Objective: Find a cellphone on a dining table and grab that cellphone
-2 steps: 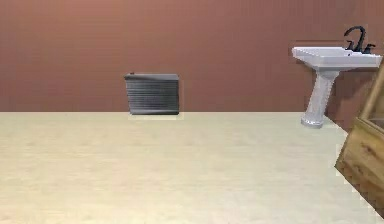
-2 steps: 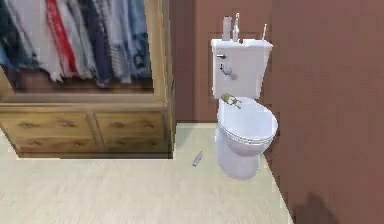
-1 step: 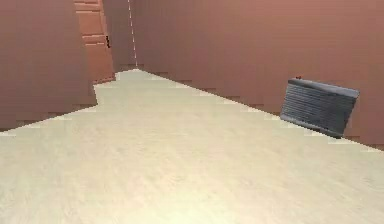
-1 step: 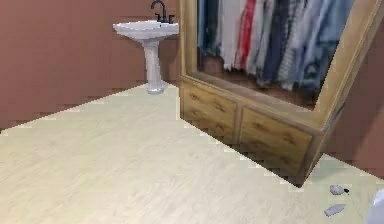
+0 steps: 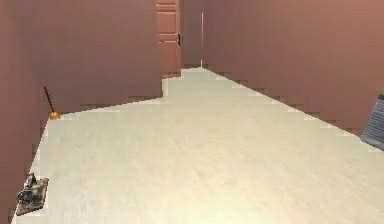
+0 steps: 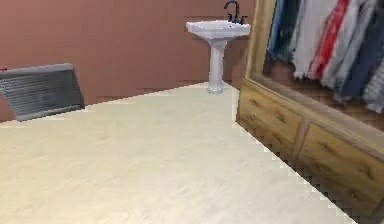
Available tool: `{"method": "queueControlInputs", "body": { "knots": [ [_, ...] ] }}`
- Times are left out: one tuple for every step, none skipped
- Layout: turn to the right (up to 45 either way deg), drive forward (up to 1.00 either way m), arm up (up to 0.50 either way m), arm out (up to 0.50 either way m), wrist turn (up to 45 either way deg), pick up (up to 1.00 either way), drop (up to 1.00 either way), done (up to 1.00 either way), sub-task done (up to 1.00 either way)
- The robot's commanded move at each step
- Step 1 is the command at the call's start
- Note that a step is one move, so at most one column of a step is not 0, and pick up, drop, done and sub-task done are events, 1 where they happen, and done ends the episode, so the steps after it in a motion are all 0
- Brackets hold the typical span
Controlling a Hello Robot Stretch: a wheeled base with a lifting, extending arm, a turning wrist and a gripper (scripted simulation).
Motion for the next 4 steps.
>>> {"method": "queueControlInputs", "body": {
  "knots": [
    [0.0, 1.00, 0.00, 0.00, 0.0, 0.00, 0.00, 0.00, 0.00],
    [0.0, 1.00, 0.00, 0.00, 0.0, 0.00, 0.00, 0.00, 0.00],
    [0.0, 1.00, 0.00, 0.00, 0.0, 0.00, 0.00, 0.00, 0.00],
    [0.0, 0.70, 0.00, 0.00, 0.0, 0.00, 0.00, 0.00, 0.00]
  ]
}}
